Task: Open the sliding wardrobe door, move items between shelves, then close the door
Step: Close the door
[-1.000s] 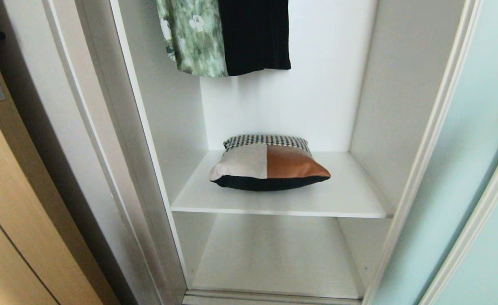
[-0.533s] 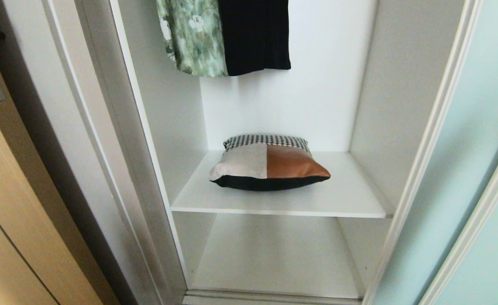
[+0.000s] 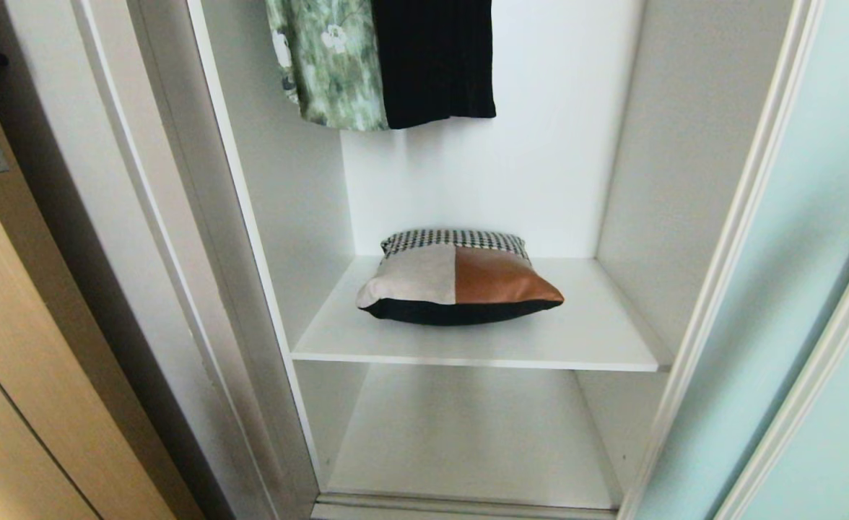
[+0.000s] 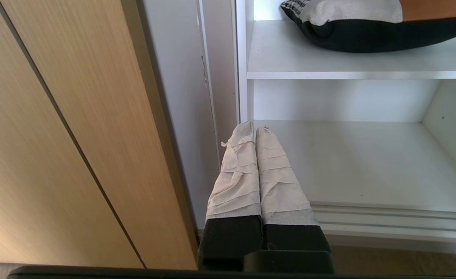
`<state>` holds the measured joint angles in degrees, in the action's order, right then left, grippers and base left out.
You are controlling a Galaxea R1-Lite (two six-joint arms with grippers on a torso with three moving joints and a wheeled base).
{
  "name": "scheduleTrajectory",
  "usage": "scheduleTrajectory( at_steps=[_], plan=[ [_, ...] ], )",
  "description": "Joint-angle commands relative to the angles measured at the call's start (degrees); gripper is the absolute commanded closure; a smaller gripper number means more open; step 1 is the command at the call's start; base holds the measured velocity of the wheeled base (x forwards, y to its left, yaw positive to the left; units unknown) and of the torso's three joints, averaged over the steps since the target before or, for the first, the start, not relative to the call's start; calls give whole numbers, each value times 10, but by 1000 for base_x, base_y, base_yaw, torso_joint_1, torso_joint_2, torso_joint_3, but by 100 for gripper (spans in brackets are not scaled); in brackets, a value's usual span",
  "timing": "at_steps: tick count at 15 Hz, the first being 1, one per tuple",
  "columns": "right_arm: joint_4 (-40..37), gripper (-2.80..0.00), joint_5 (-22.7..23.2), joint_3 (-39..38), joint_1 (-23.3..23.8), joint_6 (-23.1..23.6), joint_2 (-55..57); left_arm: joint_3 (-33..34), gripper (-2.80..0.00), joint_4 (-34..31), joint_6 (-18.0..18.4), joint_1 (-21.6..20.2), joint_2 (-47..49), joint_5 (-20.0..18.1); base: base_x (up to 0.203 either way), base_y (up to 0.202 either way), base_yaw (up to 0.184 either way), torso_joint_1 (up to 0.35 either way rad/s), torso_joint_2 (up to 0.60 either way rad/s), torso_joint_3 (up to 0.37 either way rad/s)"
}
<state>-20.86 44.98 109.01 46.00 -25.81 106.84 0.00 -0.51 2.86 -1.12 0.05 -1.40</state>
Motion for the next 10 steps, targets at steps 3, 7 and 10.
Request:
scheduleTrajectory(
  at_steps=[3, 7, 10],
  plan=[
    [6, 0, 2, 9, -1, -7, 24, 1, 0, 0, 0, 0, 1, 0, 0, 0, 0, 0, 0, 0],
    [6, 0, -22, 9, -27, -8, 29, 1, 0, 1, 0, 0, 1, 0, 0, 0, 0, 0, 0, 0],
    [6, 0, -24, 11, -41, -7, 29, 1, 0, 0, 0, 0, 1, 0, 0, 0, 0, 0, 0, 0]
  ],
)
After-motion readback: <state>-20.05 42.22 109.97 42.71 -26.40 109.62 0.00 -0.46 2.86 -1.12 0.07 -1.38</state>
